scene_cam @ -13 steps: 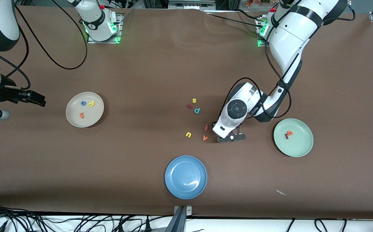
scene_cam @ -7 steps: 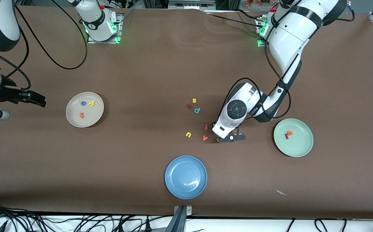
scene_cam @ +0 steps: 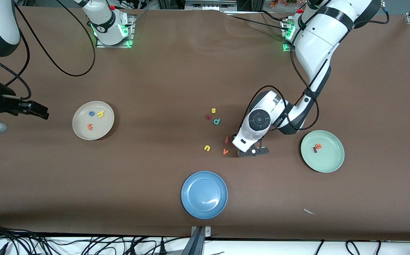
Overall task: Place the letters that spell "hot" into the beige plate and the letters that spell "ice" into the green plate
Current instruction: 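Close the left gripper on the teal c and lift it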
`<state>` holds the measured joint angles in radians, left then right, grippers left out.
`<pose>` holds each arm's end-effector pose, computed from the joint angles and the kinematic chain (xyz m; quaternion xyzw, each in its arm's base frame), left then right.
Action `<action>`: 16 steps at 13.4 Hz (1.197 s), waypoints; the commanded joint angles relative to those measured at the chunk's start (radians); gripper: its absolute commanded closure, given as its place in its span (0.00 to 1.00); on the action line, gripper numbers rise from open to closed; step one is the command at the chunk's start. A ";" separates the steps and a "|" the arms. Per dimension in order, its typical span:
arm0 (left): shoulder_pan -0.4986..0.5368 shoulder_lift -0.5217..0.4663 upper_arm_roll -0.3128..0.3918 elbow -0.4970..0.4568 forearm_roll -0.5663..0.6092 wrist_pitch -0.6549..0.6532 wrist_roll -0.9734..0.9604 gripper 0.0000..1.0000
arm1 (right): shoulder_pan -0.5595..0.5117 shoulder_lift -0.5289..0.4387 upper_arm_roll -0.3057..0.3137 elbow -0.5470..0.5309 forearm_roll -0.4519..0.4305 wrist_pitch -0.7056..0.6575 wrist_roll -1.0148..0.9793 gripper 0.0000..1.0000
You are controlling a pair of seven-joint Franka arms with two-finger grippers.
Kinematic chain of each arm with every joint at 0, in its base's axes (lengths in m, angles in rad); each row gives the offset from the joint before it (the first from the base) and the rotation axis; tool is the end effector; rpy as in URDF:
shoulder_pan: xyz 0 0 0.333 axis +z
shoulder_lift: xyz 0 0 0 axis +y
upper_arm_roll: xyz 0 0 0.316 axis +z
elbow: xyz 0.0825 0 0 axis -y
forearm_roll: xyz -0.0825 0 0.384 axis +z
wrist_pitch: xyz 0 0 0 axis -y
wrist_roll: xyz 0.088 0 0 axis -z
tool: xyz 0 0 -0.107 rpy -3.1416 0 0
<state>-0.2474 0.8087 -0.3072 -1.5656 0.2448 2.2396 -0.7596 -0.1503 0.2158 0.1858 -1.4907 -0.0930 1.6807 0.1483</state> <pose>0.6038 -0.3331 0.1739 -0.9969 -0.0615 0.0478 0.0114 0.6246 0.0021 0.5467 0.9982 -0.0526 -0.0086 0.0273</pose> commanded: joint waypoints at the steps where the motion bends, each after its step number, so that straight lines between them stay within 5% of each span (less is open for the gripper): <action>1: -0.006 0.024 0.008 0.027 0.019 -0.005 0.000 0.73 | -0.017 -0.023 0.011 -0.019 0.015 0.004 -0.010 0.00; 9: 0.028 -0.011 0.007 0.062 0.025 -0.064 0.071 0.76 | -0.017 -0.027 0.007 -0.011 0.018 0.004 -0.003 0.00; 16: 0.161 -0.082 0.005 0.047 0.024 -0.224 0.383 0.76 | -0.017 -0.032 0.007 -0.008 0.021 0.010 0.000 0.00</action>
<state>-0.1238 0.7633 -0.2975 -1.4961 0.2475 2.0545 -0.4659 -0.1549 0.2095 0.1858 -1.4888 -0.0877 1.6828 0.1491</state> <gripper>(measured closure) 0.722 0.000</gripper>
